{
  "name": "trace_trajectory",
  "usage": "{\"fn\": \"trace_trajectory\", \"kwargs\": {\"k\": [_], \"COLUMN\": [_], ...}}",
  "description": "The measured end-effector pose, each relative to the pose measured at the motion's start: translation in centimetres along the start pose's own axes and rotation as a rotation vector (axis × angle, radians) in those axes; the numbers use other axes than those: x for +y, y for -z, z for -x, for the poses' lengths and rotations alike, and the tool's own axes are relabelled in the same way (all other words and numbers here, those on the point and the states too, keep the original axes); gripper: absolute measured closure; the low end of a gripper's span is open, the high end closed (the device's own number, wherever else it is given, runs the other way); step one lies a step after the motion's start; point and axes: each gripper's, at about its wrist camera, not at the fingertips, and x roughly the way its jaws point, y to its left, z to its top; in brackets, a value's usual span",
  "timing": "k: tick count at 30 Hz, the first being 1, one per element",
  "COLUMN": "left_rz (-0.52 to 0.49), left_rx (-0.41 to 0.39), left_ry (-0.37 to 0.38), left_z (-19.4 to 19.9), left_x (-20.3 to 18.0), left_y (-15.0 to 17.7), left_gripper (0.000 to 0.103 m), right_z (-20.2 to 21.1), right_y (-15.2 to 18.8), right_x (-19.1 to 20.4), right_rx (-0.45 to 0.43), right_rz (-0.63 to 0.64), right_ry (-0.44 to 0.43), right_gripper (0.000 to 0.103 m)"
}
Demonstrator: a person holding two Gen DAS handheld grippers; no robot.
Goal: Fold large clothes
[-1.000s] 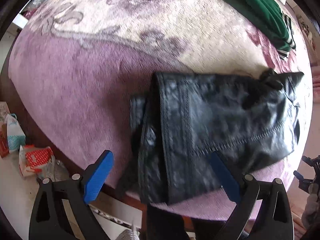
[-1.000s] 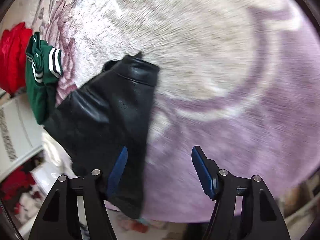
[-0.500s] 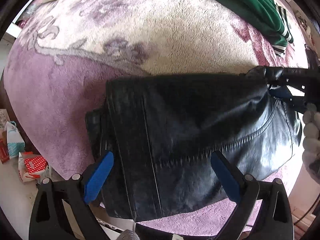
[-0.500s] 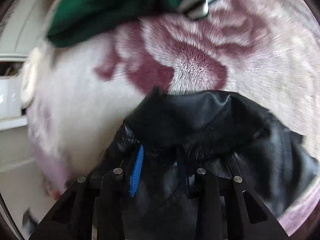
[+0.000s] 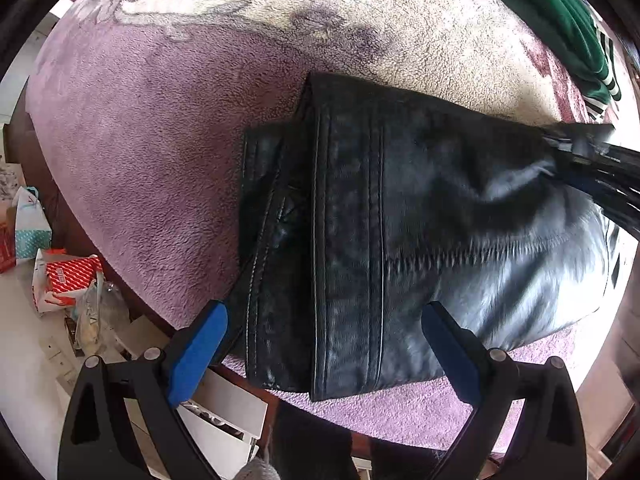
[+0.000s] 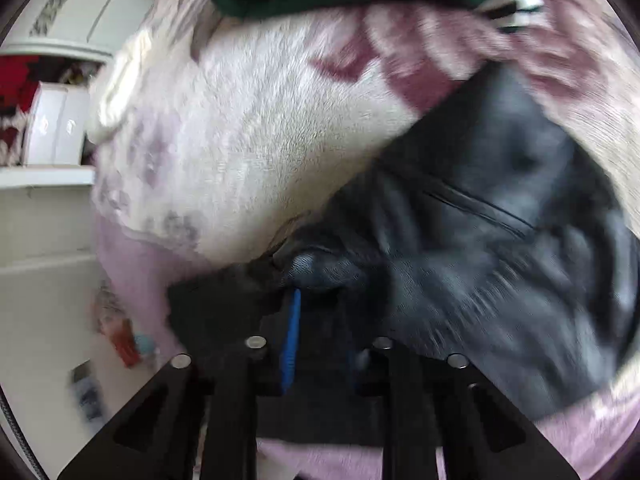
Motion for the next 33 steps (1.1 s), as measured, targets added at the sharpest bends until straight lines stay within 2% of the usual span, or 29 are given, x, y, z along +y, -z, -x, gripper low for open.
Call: {"fn": "trace_trajectory", "kwargs": {"k": [1,3,5,7,8,10,11,12,13,14,15,18,19,20,21,22,24,25,27,30,31,33], "left_rz": [-0.006,-0.03,-0.058,-0.092,-0.11,-0.139,-0.154,-0.171,-0.187,-0.204,-0.216,-0.256,-0.272,-0.301,-0.32,-0.325,-0.308,-0.312,-0.313,-0.312,-0.312,-0.315], "left_rx": [-0.005,-0.014,-0.025,-0.048,-0.061,-0.077,-0.085,-0.092,-0.095,-0.098,-0.097,-0.047,-0.029,-0.017,-0.023,-0.031,-0.033,-0.031,-0.029,-0.021,-0.019,-0.018], "left_ry": [-0.001,-0.005,0.002,0.012,0.02,0.046,0.064,0.073,0.077,0.091,0.114,0.187,0.174,0.135,0.108,0.106,0.131,0.133,0.132,0.126,0.128,0.133], "left_z": [0.1,0.6,1.1,2.0,2.5,3.1,3.2,3.2,2.9,2.5,2.3,-0.5,-1.6,-3.3,-4.1,-4.8,-5.0,-5.0,-4.9,-4.7,-4.7,-4.7], "left_x": [-0.1,-0.9,-2.3,-4.1,-5.0,-7.1,-8.6,-10.1,-11.4,-13.0,-14.4,-18.4,-19.2,-20.0,-20.5,-20.5,-20.2,-20.2,-20.1,-19.7,-19.8,-19.6], "left_y": [0.0,0.0,-0.4,-1.0,-1.2,-2.2,-2.9,-3.5,-4.2,-5.0,-6.0,-7.9,-8.1,-8.2,-8.2,-8.3,-8.6,-8.6,-8.6,-8.6,-8.7,-8.8], "left_gripper": [0.003,0.003,0.003,0.003,0.003,0.003,0.003,0.003,0.003,0.003,0.003,0.002,0.002,0.002,0.0,0.0,0.0,0.0,0.0,0.0,0.0,0.0], "right_z": [-1.8,-3.2,-2.7,-0.8,0.3,2.7,4.2,5.8,7.4,8.2,10.0,12.0,12.1,11.6,10.9,9.5,6.5,4.5,3.0,3.1,3.1,2.4], "right_y": [-0.4,-0.1,0.3,0.9,1.4,2.8,4.0,5.3,6.6,7.4,9.3,12.3,12.9,13.1,13.2,13.0,12.0,11.3,10.0,8.3,7.6,6.3], "right_x": [0.2,0.4,1.5,0.3,-1.4,-5.3,-7.4,-9.6,-11.6,-13.1,-16.0,-21.1,-23.1,-25.0,-26.7,-27.6,-29.1,-30.1,-29.5,-28.3,-27.8,-27.2], "right_rx": [0.001,-0.029,-0.054,-0.042,-0.014,-0.004,-0.026,-0.058,-0.093,-0.115,-0.167,-0.284,-0.308,-0.311,-0.301,-0.289,-0.254,-0.235,-0.272,-0.328,-0.345,-0.334], "right_rz": [0.014,0.031,0.084,0.024,-0.056,-0.201,-0.263,-0.315,-0.358,-0.384,-0.443,-0.515,-0.528,-0.537,-0.555,-0.569,-0.6,-0.612,-0.596,-0.514,-0.483,-0.473], "right_ry": [0.048,0.068,0.113,0.021,-0.08,-0.201,-0.229,-0.242,-0.236,-0.222,-0.172,-0.087,-0.061,-0.072,-0.112,-0.192,-0.3,-0.397,-0.457,-0.524,-0.595,-0.588], "right_gripper": [0.084,0.084,0.084,0.084,0.084,0.083,0.081,0.076,0.055,0.029,0.021,0.019,0.019,0.019,0.019,0.019,0.019,0.016,0.011,0.014,0.015,0.015]}}
